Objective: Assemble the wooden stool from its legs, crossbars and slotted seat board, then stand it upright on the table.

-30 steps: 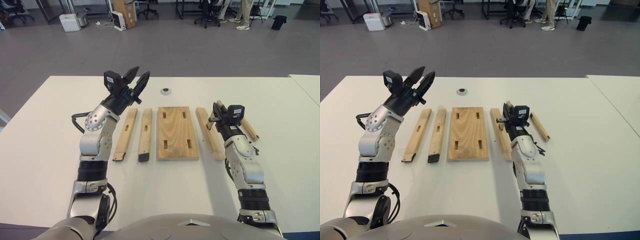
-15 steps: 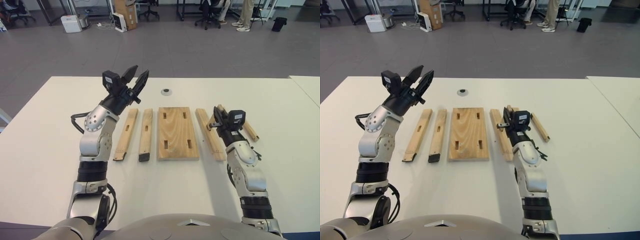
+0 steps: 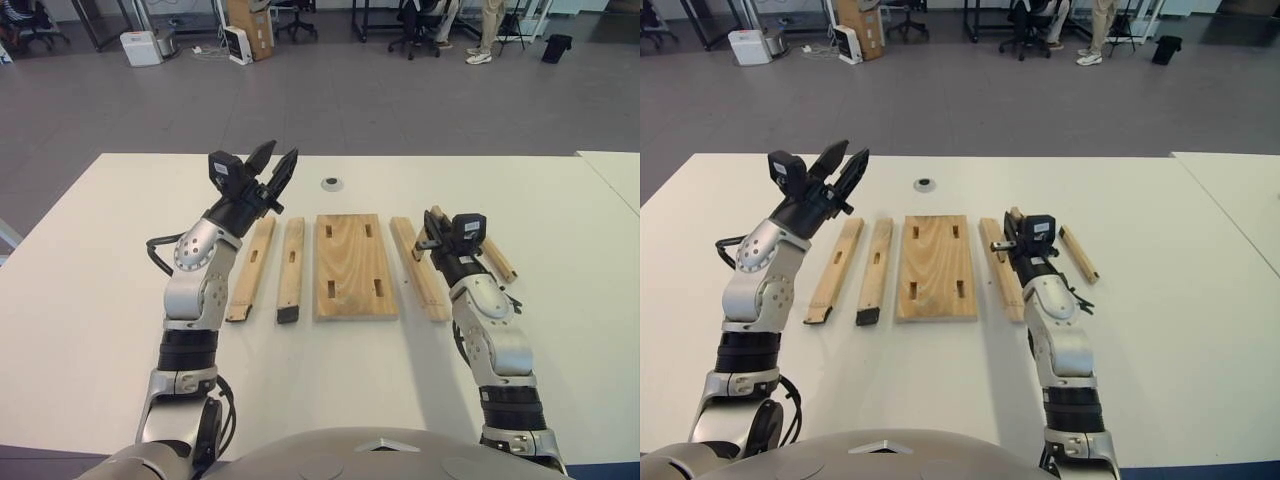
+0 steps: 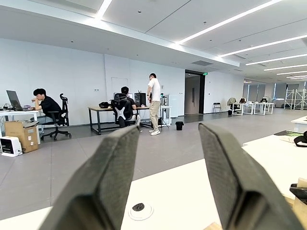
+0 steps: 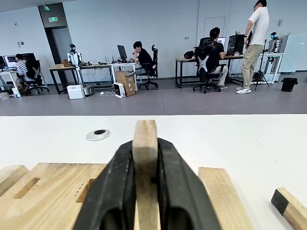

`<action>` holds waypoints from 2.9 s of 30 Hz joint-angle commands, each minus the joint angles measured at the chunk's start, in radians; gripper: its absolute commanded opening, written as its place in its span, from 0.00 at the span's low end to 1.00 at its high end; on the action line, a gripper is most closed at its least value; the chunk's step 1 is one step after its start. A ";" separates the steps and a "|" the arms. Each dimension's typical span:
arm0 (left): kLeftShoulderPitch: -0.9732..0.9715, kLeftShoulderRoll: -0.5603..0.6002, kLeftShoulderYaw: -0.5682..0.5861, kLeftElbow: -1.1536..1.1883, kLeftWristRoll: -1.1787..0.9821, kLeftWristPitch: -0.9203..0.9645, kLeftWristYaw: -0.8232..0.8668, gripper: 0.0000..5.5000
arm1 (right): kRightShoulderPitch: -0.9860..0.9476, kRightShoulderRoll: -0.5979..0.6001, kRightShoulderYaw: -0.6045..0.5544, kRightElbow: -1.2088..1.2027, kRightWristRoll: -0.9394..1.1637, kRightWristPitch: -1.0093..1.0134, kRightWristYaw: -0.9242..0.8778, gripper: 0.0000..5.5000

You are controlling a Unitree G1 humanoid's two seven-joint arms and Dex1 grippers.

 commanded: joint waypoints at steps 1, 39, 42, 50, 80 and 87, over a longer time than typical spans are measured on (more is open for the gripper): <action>0.010 -0.005 -0.016 -0.014 0.024 -0.005 0.010 0.41 | 0.066 -0.004 0.018 0.060 -0.015 0.146 -0.007 0.20; 0.068 -0.069 -0.013 -0.080 -0.025 0.089 0.074 0.41 | 0.239 -0.106 -0.012 -0.220 0.042 0.529 0.106 0.38; 0.040 -0.070 0.035 -0.089 -0.126 0.153 0.070 0.41 | 0.212 -0.095 -0.047 -0.247 0.088 0.500 0.128 0.38; -0.165 0.015 0.172 0.015 -0.446 0.368 -0.054 0.41 | -0.111 -0.121 -0.238 -0.361 0.457 0.594 0.214 0.38; -0.304 0.083 0.239 0.073 -0.964 0.888 -0.159 0.57 | -0.187 -0.319 -0.159 -0.384 1.372 0.745 0.166 0.38; -0.295 0.093 0.236 0.072 -0.975 0.905 -0.168 0.39 | -0.160 -0.349 -0.145 -0.378 1.405 0.716 0.171 0.38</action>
